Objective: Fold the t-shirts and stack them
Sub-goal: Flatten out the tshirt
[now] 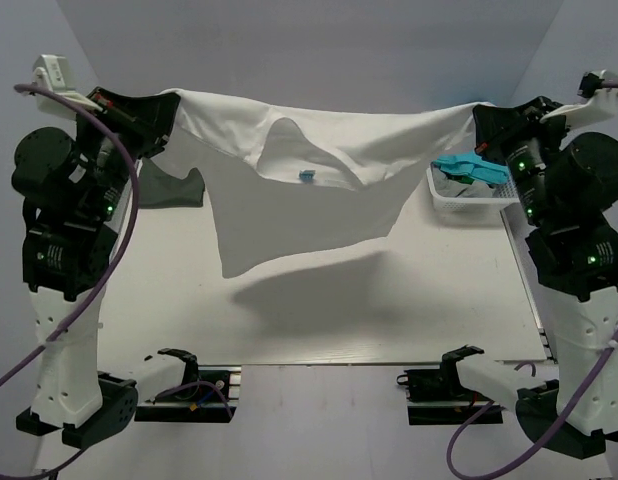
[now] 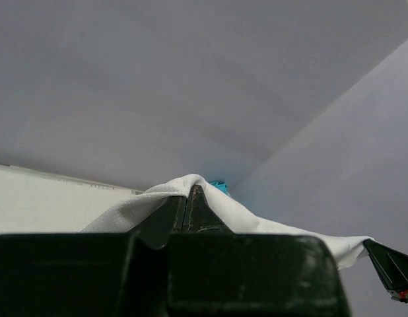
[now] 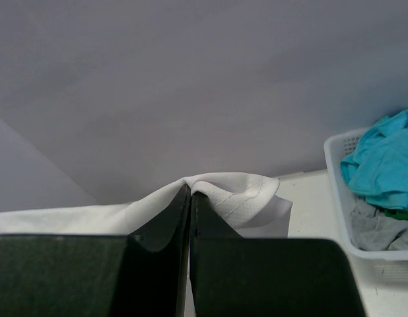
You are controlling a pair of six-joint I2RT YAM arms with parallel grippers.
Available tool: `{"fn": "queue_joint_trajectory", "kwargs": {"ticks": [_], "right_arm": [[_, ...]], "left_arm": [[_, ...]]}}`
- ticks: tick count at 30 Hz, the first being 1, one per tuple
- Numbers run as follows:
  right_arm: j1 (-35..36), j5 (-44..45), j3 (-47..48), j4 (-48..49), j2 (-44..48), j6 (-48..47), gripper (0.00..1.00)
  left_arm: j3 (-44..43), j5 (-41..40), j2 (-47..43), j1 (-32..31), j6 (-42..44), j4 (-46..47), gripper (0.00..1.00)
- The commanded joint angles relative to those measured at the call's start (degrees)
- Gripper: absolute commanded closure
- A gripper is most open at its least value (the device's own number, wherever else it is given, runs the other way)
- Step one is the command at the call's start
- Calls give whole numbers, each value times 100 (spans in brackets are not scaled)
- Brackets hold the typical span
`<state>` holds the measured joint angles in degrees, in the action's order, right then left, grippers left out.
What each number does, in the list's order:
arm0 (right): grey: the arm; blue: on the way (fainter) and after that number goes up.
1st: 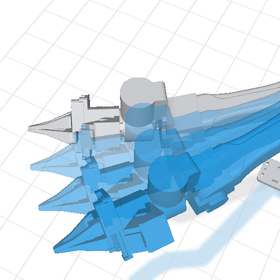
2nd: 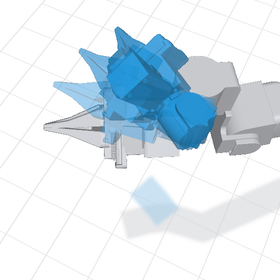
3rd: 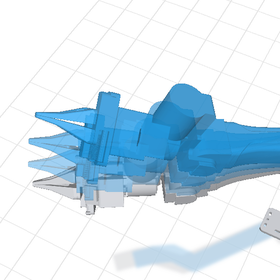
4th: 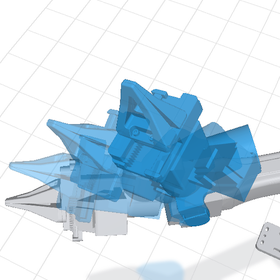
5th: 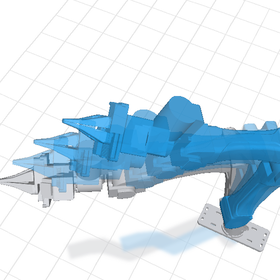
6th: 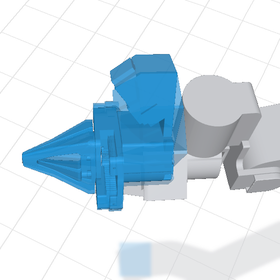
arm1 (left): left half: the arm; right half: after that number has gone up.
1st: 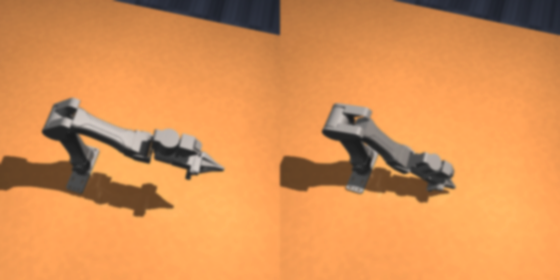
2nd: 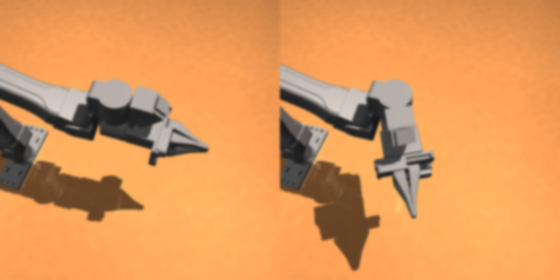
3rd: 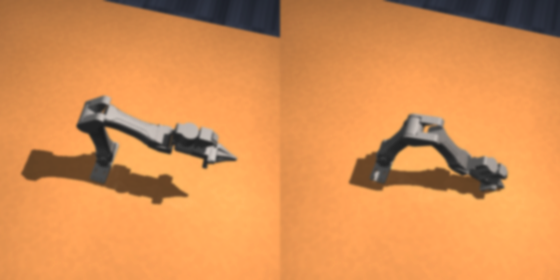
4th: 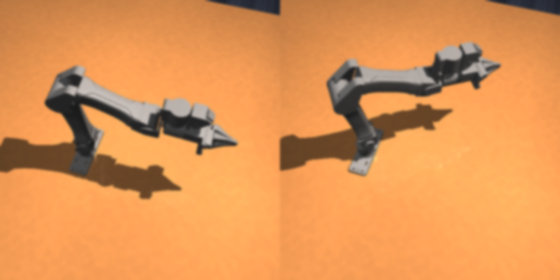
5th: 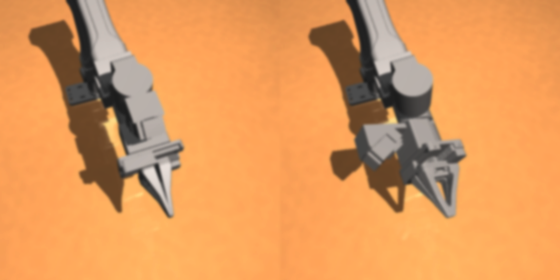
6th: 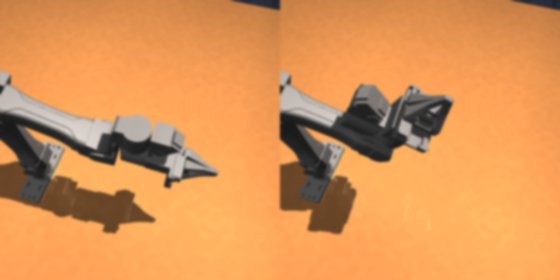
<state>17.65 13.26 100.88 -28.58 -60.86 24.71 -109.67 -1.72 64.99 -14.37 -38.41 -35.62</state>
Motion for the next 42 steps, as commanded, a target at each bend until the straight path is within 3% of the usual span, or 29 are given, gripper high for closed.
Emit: {"fn": "queue_joint_trajectory", "kwargs": {"ticks": [1, 7, 13, 18, 23, 27, 29, 32, 37, 39, 42], "right_arm": [[-7, -69, 213, 63, 109, -274, 100], [-7, 45, 160, 107, 83, -300, 100], [-16, 291, 169, 343, -478, -370, 100], [-33, 519, 186, 827, -1322, -458, 100], [-51, 809, 1028, 1162, -2305, -756, 100], [-86, 828, 1958, 1539, -2956, -959, 100], [-104, 828, 2311, 1548, -3186, -959, 100], [-139, 705, 2367, 1810, -3275, -950, 100], [-183, 512, 1377, 2032, -2757, -985, 100], [-200, 372, 1023, 2023, -2537, -968, 100], [-192, -172, -562, 1717, -2098, -872, 100]], "left_arm": [[-195, -180, -101, 22, 114, -103, 100], [-82, -531, -101, 22, 115, -51, 100], [-231, -690, 751, 22, 115, -226, 100], [-905, -918, 1794, 22, 229, -279, 100], [-2039, -857, 2911, 75, 438, -385, 100], [-2909, -778, 3344, 198, 510, 106, 100], [-2911, -594, 3397, 259, 633, 466, 100], [-2551, -532, 3178, 312, 695, 1091, 100], [-2017, -444, 2792, 312, 765, 934, 100], [-1113, -348, 2371, 312, 687, 934, 100], [573, -215, 1608, 312, 407, 768, 100]]}}
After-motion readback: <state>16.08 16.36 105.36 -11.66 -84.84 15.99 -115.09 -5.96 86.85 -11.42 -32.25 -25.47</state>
